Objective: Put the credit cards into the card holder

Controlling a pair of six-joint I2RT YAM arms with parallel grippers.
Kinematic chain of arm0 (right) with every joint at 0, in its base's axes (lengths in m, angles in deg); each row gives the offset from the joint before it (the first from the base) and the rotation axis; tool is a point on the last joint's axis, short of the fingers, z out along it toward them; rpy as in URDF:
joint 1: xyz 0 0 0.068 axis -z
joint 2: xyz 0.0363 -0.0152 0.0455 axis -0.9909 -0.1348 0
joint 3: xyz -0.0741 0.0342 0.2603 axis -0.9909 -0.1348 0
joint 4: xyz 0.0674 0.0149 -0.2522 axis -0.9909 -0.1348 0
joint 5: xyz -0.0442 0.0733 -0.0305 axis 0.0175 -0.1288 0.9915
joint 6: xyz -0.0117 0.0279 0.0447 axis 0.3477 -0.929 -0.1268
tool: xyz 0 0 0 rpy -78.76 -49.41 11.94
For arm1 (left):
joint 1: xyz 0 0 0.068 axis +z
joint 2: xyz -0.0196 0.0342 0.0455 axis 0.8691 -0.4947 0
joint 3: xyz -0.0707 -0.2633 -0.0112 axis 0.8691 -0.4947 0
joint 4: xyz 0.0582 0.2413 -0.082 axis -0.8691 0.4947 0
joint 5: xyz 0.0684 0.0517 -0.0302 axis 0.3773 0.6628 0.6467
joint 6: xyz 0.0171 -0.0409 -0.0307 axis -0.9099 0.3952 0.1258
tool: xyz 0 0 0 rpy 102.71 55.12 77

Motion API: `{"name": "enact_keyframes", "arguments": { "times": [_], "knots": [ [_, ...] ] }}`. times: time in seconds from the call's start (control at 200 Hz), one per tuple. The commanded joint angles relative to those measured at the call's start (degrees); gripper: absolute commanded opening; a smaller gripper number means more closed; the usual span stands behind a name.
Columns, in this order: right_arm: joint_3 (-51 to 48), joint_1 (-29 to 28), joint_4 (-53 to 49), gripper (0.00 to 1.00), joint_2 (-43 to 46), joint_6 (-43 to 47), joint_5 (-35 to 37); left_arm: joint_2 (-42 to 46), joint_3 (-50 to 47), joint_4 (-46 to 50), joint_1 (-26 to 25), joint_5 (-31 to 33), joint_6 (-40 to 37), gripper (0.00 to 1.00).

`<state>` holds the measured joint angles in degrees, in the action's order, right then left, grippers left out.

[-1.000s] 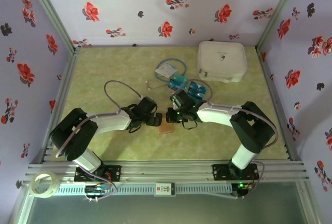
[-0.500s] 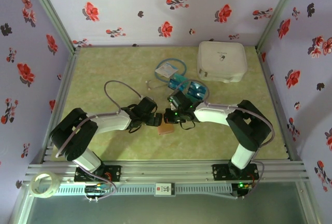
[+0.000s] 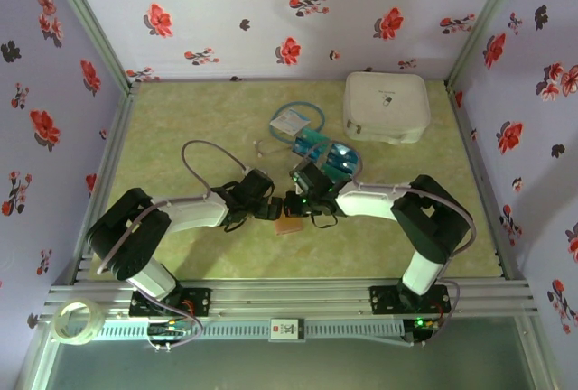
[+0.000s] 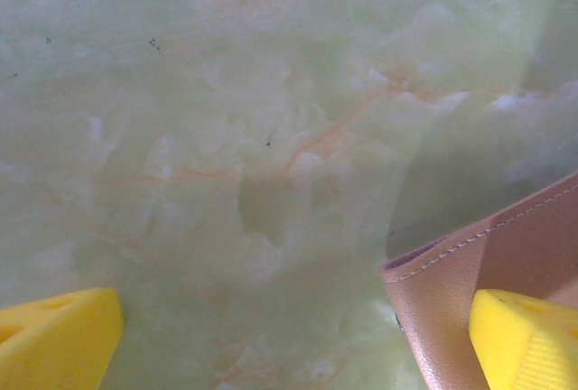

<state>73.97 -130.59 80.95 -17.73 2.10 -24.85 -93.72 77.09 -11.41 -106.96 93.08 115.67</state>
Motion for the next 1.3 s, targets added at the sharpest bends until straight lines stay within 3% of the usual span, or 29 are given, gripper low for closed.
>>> {"name": "enact_keyframes", "arguments": {
  "times": [0.0, 0.525, 0.79, 1.08, 1.295],
  "knots": [
    [-5.1, -1.91, -2.26, 0.0, -1.88, -1.59, 0.09, -3.11, -2.42, 2.69, 0.29, 2.6, -1.0, 1.0],
    [-17.33, -5.13, 9.31, 0.0, -1.96, -6.02, 2.91, -3.02, -2.01, 3.44, 0.29, 2.59, -0.68, 1.0],
    [-17.68, -8.24, 6.44, 0.0, 0.3, 0.3, 10.85, -3.03, -1.98, 3.6, 0.29, 2.61, -0.37, 1.0],
    [-23.67, -14.81, 15.31, 0.0, -2.13, -0.79, 21.8, -3.37, -2.08, 3.23, 0.28, 2.61, 0.45, 1.0],
    [-26.41, -15.65, 22.88, 0.0, -6.41, -4.62, 21.31, -2.51, -2.87, 3.14, 0.25, 2.58, 1.47, 0.99]
  ]
}}
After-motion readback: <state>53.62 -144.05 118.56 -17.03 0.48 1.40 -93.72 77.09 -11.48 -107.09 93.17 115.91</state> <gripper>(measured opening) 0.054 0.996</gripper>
